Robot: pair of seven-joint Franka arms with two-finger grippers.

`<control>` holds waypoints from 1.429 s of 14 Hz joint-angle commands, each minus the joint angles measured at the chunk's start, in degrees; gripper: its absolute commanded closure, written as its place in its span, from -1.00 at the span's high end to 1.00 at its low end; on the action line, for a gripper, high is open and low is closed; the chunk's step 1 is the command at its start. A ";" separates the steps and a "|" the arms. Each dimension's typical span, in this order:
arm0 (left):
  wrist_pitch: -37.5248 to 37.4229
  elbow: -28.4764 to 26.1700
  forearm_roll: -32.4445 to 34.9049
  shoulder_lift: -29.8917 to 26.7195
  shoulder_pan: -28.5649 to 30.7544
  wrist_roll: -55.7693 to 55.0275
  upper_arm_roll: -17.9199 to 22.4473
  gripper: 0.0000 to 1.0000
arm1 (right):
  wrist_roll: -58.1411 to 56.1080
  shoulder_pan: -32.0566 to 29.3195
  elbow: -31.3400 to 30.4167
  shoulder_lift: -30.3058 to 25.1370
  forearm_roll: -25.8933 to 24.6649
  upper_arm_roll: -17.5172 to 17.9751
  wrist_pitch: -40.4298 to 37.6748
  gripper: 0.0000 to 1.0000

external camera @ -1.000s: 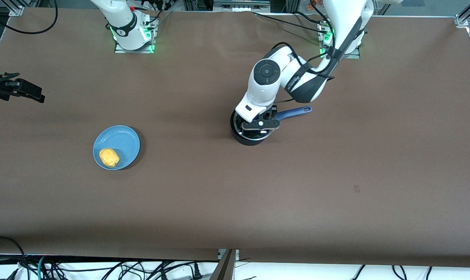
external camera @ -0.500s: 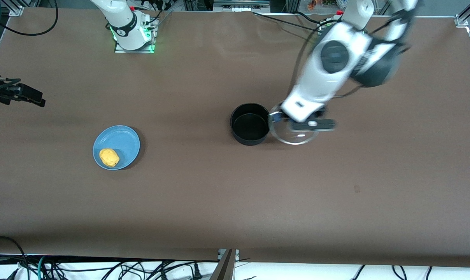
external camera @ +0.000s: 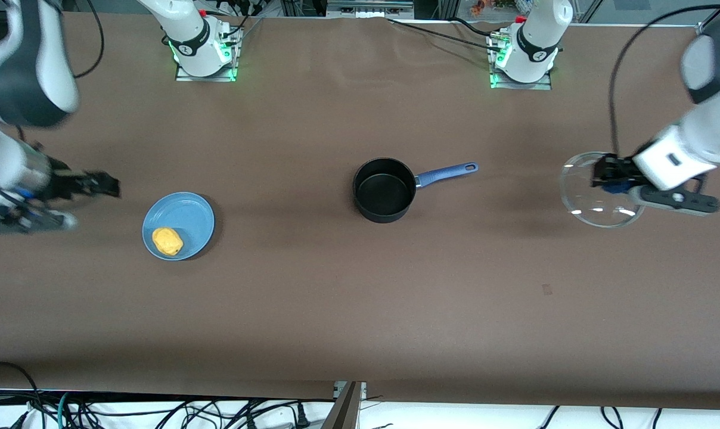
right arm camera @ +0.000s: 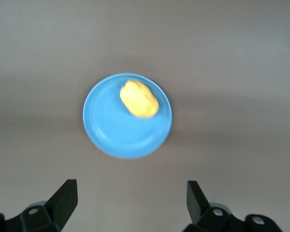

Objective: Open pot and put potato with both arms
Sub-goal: 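Set the lid down while the right gripper grasps the yellow potato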

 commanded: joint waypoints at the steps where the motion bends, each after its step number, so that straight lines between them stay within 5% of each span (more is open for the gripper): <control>1: 6.17 -1.01 -0.98 3.97 2.82 10.23 3.23 0.08 | -3.65 0.00 -4.59 4.88 -1.68 -0.18 10.40 1.00; 5: 18.23 -4.00 -1.06 12.67 9.94 18.16 3.33 0.09 | -9.37 -0.27 -16.53 9.54 -2.74 -0.36 32.18 1.00; 13: 25.44 -4.27 -1.15 23.84 13.03 18.26 3.68 0.12 | -9.46 -0.53 -19.82 13.59 -2.92 -0.62 39.10 0.93; 14: 25.80 -4.35 -1.15 24.47 13.03 18.26 3.94 0.12 | -9.46 -0.79 -19.65 13.76 -2.83 -0.62 39.10 0.63; 17: 25.80 -4.27 -1.59 26.67 14.09 18.26 4.03 0.18 | -8.85 -0.88 -19.03 13.16 -2.39 -0.62 38.40 -0.72; 18: 25.45 -4.35 -1.59 26.67 14.09 18.26 4.03 0.42 | -8.59 -0.71 -17.98 12.28 -2.04 -0.45 36.48 -1.00; 20: 25.01 -3.92 -1.59 26.23 14.00 17.82 4.03 0.60 | -4.65 -0.27 -14.13 11.22 -1.86 0.08 28.42 -1.00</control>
